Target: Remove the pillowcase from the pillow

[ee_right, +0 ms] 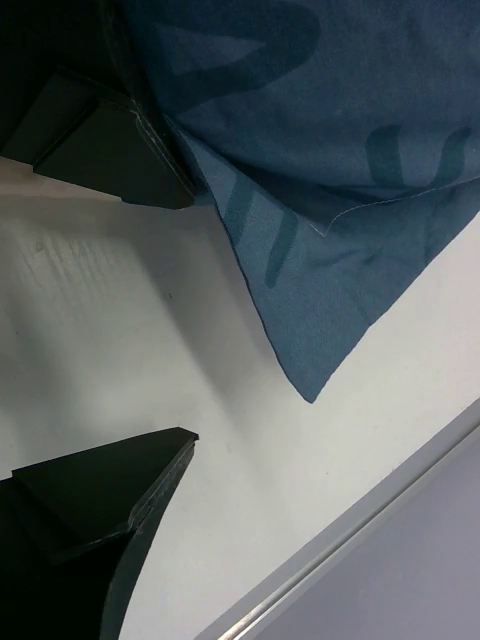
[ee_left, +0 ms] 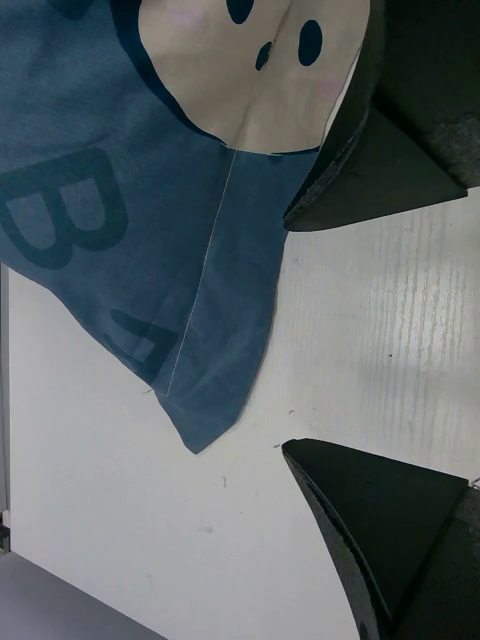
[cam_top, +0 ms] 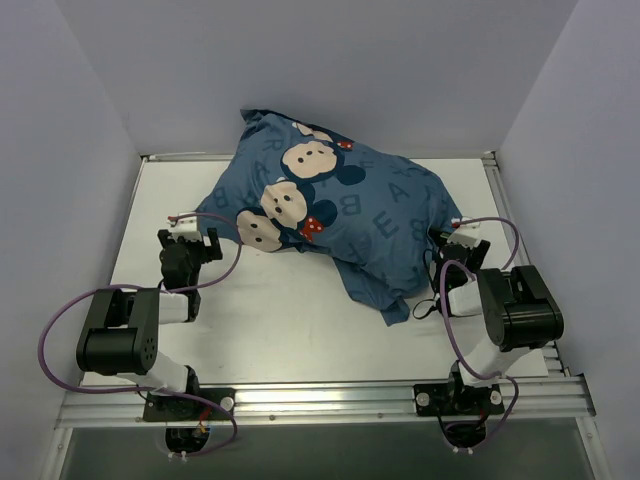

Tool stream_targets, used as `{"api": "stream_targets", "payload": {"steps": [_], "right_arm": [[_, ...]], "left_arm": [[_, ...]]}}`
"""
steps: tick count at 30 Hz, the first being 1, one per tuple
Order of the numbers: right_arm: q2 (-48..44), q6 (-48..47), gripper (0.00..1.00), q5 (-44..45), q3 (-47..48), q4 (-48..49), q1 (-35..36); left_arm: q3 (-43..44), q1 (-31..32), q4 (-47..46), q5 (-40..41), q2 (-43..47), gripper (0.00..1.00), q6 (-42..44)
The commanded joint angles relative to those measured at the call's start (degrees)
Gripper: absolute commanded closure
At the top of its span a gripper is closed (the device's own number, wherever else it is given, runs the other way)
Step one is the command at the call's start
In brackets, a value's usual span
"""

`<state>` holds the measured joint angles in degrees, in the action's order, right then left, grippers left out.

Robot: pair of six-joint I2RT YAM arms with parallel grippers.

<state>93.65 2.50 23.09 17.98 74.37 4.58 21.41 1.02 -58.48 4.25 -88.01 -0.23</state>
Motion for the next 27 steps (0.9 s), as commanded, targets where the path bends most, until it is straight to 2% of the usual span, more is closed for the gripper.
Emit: {"api": "stream_targets", "payload": {"steps": [1,3,4,6,7,10,11,13,14,16,17,18,20,21,22,24,27], "right_arm": [[-2.66,-0.22,0.00,1.68,1.44,6.97,0.52],[-6.18,0.83,0.00,2.82,3.46,0.47,0.52],[-10.55,1.79,0.00,4.23,7.12,-9.49,0.52],[-14.61,5.99,0.00,5.12,11.71,-20.00,-0.53],[-17.76,7.33,0.00,1.81,16.43,-29.19,-1.23],[-21.30,12.51,0.00,-6.19,22.96,-42.75,-4.22],[-21.75,13.22,0.00,-10.74,27.68,-45.69,-4.31],[-22.01,13.41,0.00,-13.24,32.88,-54.54,-4.32],[-21.67,12.97,0.00,-15.51,38.04,-56.94,-4.23],[-18.70,12.09,0.00,-19.29,43.52,-62.91,-4.32],[-16.85,12.09,0.00,-24.97,49.29,-64.68,-4.32],[-14.74,12.00,0.00,-27.90,52.48,-66.53,-4.32],[-7.02,11.21,0.01,-34.31,58.81,-71.54,-4.23],[-4.11,10.95,0.01,-41.13,65.54,-73.73,-4.31],[2.09,10.60,0.01,-44.33,68.91,-78.89,-4.23],[10.36,8.67,0.02,-50.74,77.59,-84.44,-3.79],[18.20,5.94,0.02,-52.97,84.21,-88.15,0.59]], "left_arm": [[1.71,-0.22,-0.85,-0.47,0.12,0.06,-0.03],[1.71,-0.23,-0.85,-0.47,0.12,0.06,-0.03],[1.71,-0.23,-0.85,-0.47,0.12,0.06,-0.03],[1.71,-0.14,-0.76,-0.47,0.12,0.06,0.05],[1.71,-0.22,-0.76,-0.56,0.12,0.06,-0.03],[1.53,-0.40,-1.02,-2.56,0.64,0.06,0.14],[2.31,-0.58,2.37,-3.71,3.60,0.06,0.14],[6.78,-0.75,13.42,-4.34,7.83,0.06,0.14],[15.77,-3.71,28.70,-7.38,9.24,0.06,1.88],[27.58,-5.32,46.71,-11.70,7.34,0.06,5.40],[32.85,-5.84,61.14,-15.20,4.54,0.06,7.07],[41.17,-6.63,67.47,-17.33,3.38,0.06,7.52],[47.21,-6.90,80.46,-24.16,1.53,0.06,8.83],[50.89,-6.91,83.50,-25.94,1.35,0.06,8.84],[52.14,-6.91,87.88,-27.70,1.35,0.06,8.93],[54.08,-6.64,90.81,-31.66,1.96,0.06,9.54],[54.97,-6.20,94.77,-30.98,2.84,0.06,10.51]]}}
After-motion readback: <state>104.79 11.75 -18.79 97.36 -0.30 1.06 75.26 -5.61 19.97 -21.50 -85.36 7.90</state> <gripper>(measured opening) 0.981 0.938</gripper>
